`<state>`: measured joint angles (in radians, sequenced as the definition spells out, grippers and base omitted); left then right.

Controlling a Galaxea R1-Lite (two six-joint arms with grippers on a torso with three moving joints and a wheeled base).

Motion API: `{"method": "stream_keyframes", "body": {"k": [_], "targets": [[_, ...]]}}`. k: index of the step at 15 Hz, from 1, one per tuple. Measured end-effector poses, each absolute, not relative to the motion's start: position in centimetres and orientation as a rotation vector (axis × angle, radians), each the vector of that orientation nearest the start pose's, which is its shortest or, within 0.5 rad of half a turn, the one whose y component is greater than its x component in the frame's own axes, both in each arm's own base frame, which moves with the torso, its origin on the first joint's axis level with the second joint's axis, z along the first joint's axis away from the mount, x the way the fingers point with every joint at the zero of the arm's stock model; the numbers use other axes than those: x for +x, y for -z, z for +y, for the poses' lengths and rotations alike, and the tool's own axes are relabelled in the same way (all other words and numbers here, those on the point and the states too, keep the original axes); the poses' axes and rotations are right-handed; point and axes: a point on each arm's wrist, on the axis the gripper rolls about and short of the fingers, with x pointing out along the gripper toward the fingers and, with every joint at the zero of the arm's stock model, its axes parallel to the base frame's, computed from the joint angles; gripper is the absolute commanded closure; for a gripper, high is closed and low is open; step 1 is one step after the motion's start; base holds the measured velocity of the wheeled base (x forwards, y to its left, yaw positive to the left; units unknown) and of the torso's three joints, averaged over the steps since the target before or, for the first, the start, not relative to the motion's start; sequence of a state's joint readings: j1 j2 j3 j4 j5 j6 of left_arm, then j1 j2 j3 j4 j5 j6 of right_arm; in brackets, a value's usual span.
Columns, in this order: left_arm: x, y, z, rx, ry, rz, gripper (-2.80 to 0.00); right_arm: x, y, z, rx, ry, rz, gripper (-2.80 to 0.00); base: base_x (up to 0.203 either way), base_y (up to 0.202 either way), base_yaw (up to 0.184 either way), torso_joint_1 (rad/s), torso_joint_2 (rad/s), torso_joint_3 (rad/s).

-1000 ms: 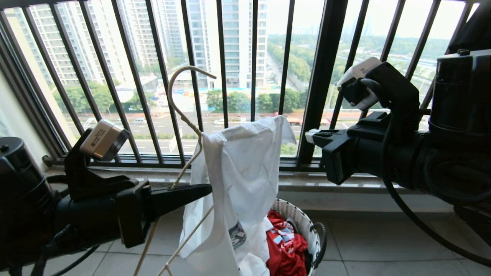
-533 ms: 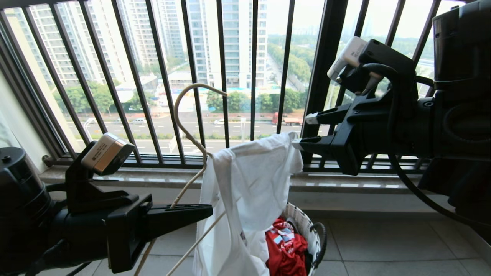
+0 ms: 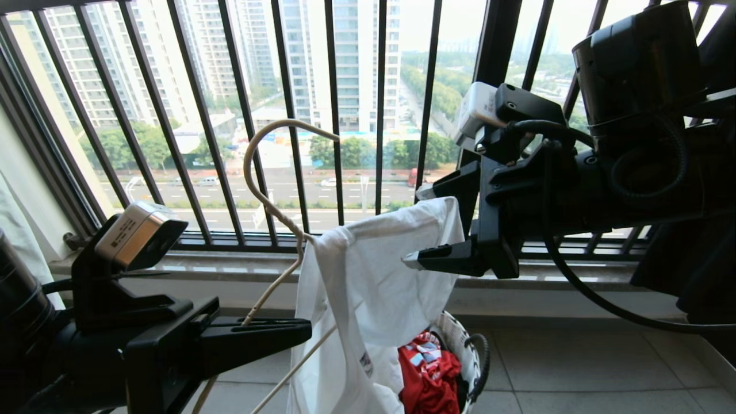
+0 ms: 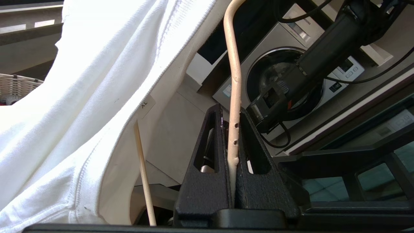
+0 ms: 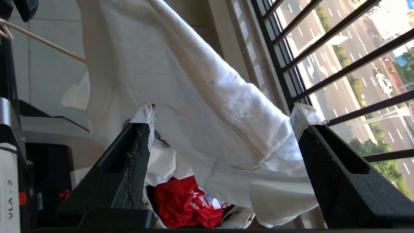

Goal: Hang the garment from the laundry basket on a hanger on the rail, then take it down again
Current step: Hang the clothes on the clothes rack

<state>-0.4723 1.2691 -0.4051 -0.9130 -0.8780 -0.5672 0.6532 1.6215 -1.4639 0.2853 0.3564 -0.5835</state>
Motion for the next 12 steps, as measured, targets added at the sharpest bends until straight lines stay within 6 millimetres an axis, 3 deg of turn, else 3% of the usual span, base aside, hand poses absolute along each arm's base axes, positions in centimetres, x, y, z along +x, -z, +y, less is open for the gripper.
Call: {"method": "stream_keyframes", "body": {"k": [5,12], "targets": [[14.0,-20.9,-9.2,-0.447,1.396,0.325,0.0,23.4,-30.5,19.2,-0.605,-1.187,0.145,-2.8,0.0,0.0,0.0,0.0,0.0,0.0],[13.7,-21.8,-9.0,-0.442,1.404,0.289,0.0,22.4,-29.8,21.5,-0.638,-1.293,0.183,-2.8,0.0,0.0,0.0,0.0,0.0,0.0]]}}
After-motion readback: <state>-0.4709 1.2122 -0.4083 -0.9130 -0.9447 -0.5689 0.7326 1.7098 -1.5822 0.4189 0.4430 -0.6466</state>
